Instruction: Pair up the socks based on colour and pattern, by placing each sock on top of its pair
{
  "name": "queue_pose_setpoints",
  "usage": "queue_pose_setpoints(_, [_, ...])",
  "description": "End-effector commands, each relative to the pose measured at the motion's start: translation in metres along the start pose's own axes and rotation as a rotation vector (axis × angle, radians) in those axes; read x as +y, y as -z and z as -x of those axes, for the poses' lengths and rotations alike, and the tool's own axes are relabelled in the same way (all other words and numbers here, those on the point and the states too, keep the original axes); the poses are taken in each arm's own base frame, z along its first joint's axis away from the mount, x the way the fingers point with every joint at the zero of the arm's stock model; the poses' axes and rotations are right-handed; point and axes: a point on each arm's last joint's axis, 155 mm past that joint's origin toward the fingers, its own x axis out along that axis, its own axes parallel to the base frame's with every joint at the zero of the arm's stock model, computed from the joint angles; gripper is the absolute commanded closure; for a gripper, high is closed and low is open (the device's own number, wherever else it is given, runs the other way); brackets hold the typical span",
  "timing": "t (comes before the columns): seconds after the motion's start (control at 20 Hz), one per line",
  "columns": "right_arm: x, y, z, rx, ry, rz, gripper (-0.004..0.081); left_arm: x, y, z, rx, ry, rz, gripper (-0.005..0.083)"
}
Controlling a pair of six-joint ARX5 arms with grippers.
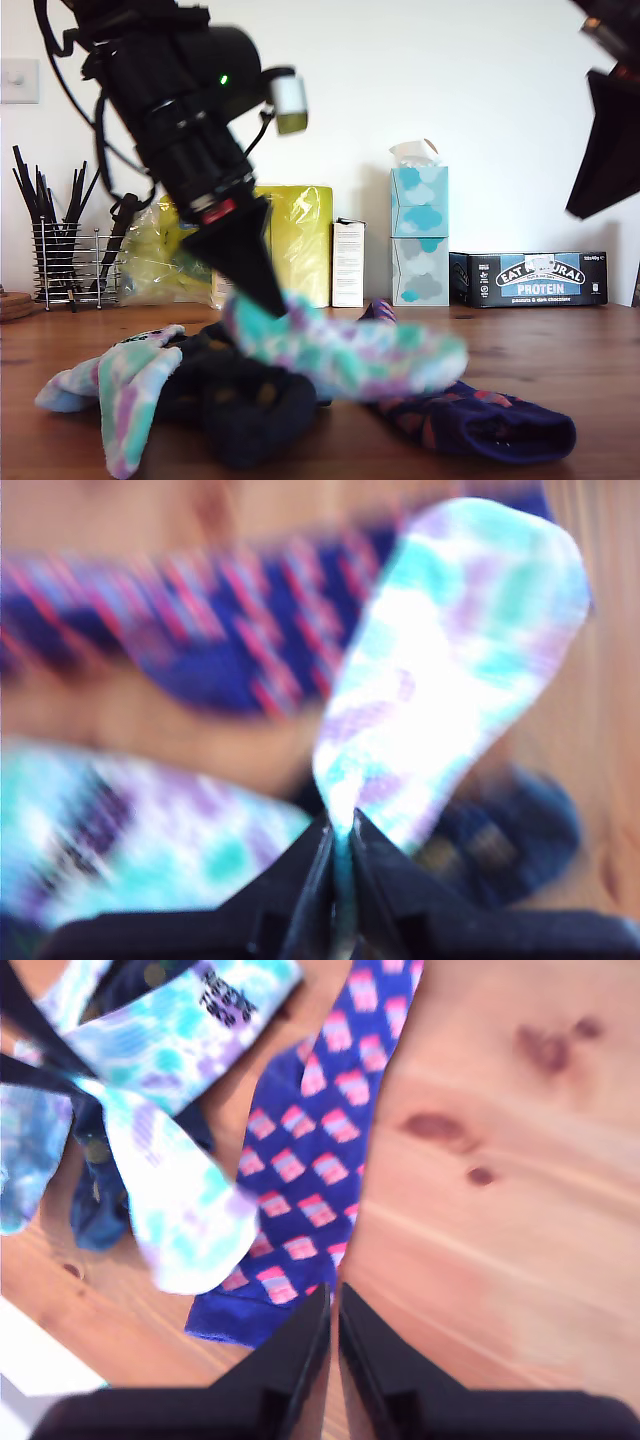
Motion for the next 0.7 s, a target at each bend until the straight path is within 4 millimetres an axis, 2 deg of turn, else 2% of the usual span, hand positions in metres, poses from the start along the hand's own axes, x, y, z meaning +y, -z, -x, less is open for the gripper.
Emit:
queue_pose_setpoints(0.0, [0.009,0.002,-0.015,0.032,-0.042,0.001,0.0782,-0.006,0.018,-0.008,0.06,0.028,0.021,0.0798])
queue_pose_setpoints(0.2, [0.031,0.002,-0.052,0.078,-0.098,0.007,0.0782,-0.016,0.04,-0.008,0.147,0.069,0.034,0.0798])
queue_pose_setpoints(0.35, [0.042,0.011,-0.076,0.13,-0.123,0.012,0.0782,-0.001,0.056,-0.005,0.225,-0.004,0.033,0.0797])
queue_pose_setpoints(0.5, [0.039,0.023,-0.095,0.185,-0.101,0.016,0.0782,0.014,0.074,0.001,0.3,-0.069,0.05,0.0797])
queue_pose_setpoints(0.65, [0.031,0.032,-0.11,0.222,-0.076,0.004,0.0782,0.012,0.081,0.004,0.316,-0.056,0.065,0.0797])
